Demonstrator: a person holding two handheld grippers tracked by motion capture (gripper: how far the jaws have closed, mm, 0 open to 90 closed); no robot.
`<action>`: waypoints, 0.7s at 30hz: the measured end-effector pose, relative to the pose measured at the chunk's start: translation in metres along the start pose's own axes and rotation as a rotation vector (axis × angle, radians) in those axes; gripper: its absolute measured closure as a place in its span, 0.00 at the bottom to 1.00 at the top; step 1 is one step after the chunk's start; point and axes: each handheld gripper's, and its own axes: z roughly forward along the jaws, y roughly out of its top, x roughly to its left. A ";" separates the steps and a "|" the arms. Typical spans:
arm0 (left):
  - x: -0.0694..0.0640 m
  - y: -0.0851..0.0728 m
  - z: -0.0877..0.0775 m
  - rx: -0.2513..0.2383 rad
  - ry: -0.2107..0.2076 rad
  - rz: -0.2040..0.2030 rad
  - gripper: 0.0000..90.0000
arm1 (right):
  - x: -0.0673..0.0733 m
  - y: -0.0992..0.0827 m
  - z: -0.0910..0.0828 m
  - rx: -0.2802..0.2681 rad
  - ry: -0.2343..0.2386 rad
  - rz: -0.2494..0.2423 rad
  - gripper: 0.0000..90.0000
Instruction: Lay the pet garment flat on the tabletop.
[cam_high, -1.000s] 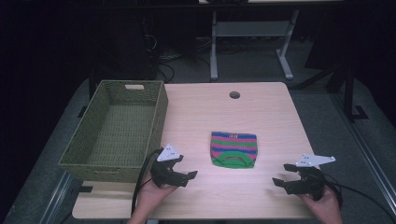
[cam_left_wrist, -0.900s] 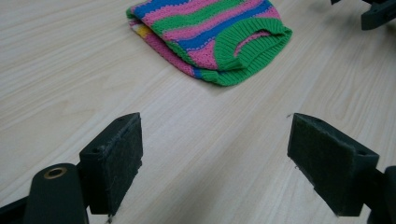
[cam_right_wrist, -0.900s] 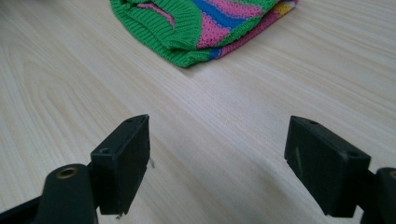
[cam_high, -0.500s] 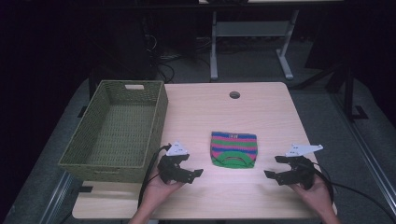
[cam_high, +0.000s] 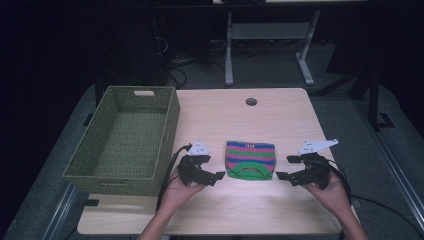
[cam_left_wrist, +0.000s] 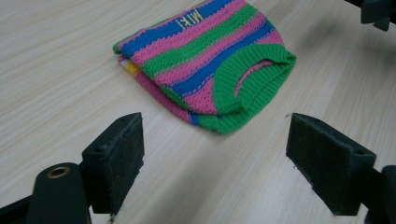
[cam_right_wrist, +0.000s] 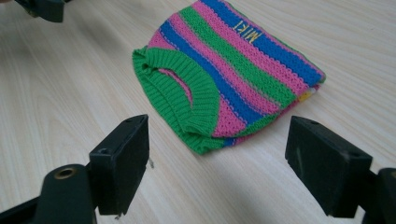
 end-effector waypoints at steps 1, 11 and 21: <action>0.000 0.004 0.002 0.004 0.000 0.014 0.21 | 0.000 0.002 0.001 0.004 0.000 0.001 0.24; 0.000 0.033 0.027 0.035 -0.002 0.044 0.27 | -0.002 0.025 0.017 0.048 -0.005 -0.024 0.28; 0.011 0.041 0.056 0.106 -0.011 0.039 0.50 | -0.015 0.026 0.040 0.108 0.009 0.034 0.48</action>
